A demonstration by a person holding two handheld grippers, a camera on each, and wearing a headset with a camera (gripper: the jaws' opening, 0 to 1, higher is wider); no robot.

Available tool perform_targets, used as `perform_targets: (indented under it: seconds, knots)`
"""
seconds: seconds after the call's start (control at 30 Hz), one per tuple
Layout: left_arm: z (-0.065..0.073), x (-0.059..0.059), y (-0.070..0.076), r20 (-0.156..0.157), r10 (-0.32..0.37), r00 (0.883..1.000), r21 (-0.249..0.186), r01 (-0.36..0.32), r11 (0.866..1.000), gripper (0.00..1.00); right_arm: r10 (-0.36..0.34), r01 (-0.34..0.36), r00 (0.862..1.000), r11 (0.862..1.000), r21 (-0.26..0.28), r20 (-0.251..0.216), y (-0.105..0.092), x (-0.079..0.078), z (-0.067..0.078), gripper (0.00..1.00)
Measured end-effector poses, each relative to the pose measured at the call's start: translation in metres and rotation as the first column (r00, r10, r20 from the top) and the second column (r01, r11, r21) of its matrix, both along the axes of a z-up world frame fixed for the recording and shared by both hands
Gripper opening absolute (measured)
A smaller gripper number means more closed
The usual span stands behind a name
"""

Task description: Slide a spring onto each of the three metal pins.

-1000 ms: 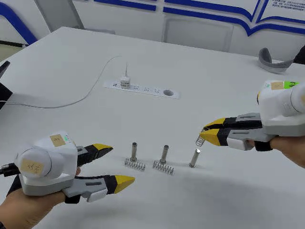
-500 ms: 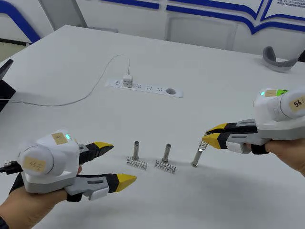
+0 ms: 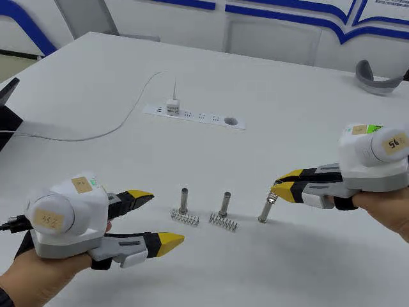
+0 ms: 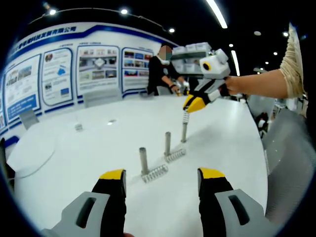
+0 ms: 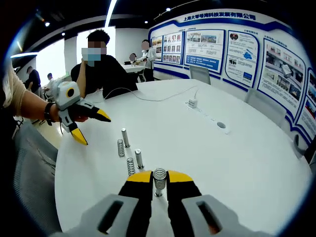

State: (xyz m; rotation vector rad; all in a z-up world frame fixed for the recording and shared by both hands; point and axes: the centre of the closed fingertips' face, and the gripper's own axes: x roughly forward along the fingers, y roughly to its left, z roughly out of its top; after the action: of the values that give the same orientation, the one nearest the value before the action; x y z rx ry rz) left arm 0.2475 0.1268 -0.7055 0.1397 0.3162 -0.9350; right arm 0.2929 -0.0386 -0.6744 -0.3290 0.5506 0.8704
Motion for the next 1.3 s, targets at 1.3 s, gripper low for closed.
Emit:
perform_targets:
  seconds: [1.3]
  knots:
    - [-0.003, 0.005, 0.005, -0.008, 0.012, 1.0, -0.003, -0.012, 1.0, 0.59, -0.025, 0.023, 0.998, 0.999, -0.036, -0.057, 0.004, 0.004, -0.053, 0.12]
